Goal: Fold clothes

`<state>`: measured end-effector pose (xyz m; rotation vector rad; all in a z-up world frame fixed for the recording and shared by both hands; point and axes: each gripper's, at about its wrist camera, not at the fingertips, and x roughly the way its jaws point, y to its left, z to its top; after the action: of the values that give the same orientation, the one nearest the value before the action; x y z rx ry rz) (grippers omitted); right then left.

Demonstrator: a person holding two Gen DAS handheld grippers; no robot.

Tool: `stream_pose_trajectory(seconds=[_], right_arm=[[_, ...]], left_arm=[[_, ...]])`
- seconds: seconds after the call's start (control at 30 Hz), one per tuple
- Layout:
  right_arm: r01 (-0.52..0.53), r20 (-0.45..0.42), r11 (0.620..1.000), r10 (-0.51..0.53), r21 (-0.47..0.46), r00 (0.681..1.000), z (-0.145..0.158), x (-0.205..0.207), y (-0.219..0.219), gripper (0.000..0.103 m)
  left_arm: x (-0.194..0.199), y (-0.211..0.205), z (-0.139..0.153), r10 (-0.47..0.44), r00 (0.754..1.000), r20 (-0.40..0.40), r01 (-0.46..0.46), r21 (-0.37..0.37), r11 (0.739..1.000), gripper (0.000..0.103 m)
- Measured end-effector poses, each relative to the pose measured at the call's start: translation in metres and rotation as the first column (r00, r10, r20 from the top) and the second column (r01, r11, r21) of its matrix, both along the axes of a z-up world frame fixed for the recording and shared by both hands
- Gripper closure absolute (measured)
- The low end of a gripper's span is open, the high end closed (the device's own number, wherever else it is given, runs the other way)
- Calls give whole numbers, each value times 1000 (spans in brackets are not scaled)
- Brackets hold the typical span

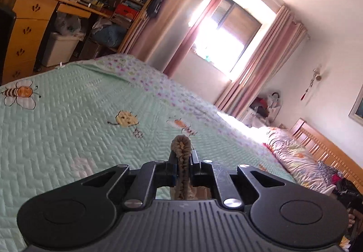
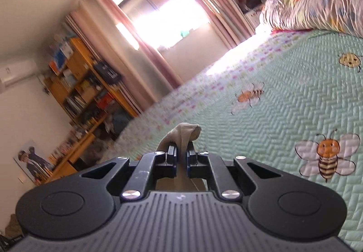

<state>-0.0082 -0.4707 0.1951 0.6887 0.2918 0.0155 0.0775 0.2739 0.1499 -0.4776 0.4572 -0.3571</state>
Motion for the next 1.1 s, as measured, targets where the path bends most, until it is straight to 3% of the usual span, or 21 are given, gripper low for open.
stream_pose_trajectory(seconds=[0.03, 0.1, 0.13, 0.2, 0.33, 0.43, 0.47, 0.5, 0.53, 0.57, 0.67, 0.7, 0.77, 0.87, 0.93, 1.0, 1.03, 1.1], right_arm=[[-6, -22, 1000, 6, -5, 1000, 1, 4, -3, 94], [21, -239, 999, -27, -29, 971, -16, 30, -9, 94], [51, -326, 999, -47, 4, 944, -31, 40, -15, 94], [98, -410, 988, -41, 119, 911, -58, 52, -28, 94], [172, -429, 948, -43, 268, 902, -79, 51, -41, 91], [291, -465, 830, -43, 476, 884, -104, 49, -55, 90], [324, -473, 803, -59, 501, 879, -111, 56, -60, 90], [338, -477, 806, -80, 485, 875, -113, 69, -64, 85], [354, -485, 818, -107, 453, 868, -114, 79, -67, 71], [370, -503, 849, -147, 377, 852, -112, 84, -68, 65], [402, -535, 906, -275, 135, 799, -104, 96, -72, 61], [388, -522, 919, -295, 74, 800, -102, 97, -71, 61], [226, -415, 974, -204, 6, 887, -96, 80, -48, 61], [-35, -351, 992, -10, -122, 936, -93, 61, 5, 61], [-199, -358, 971, 140, -134, 923, -95, 56, 39, 62], [-275, -412, 938, 170, -210, 895, -98, 56, 70, 62], [-296, -436, 927, 174, -230, 883, -101, 55, 80, 62], [-241, -466, 954, 135, -177, 875, -111, 52, 71, 62]], left_arm=[[10, -4, -7, 1, 999, -37, 0, 17, 1000, 93], [30, -9, -23, 17, 993, -117, -12, 46, 999, 93], [36, -9, -30, 34, 989, -142, -27, 54, 998, 93], [39, -8, -38, 44, 988, -146, -39, 43, 998, 93], [40, -11, -33, 43, 992, -118, -39, 36, 999, 92], [49, -8, -31, 81, 990, -119, -78, 24, 997, 91], [58, -7, -34, 118, 982, -145, -116, 28, 993, 91], [65, -7, -37, 149, 975, -166, -146, 32, 989, 90], [72, -7, -41, 181, 964, -193, -176, 43, 983, 89], [79, -7, -46, 213, 951, -224, -203, 66, 977, 89], [86, -8, -57, 226, 936, -272, -209, 88, 974, 86], [85, -8, -59, 214, 937, -277, -194, 96, 976, 82], [84, -7, -65, 211, 934, -287, -188, 107, 976, 82], [77, -6, -69, 214, 935, -284, -196, 93, 976, 82], [72, -5, -69, 221, 934, -281, -204, 87, 975, 82], [69, -5, -67, 225, 932, -284, -208, 87, 974, 82], [68, -5, -66, 225, 932, -283, -208, 89, 974, 82], [67, -6, -64, 217, 935, -280, -199, 91, 976, 82]])
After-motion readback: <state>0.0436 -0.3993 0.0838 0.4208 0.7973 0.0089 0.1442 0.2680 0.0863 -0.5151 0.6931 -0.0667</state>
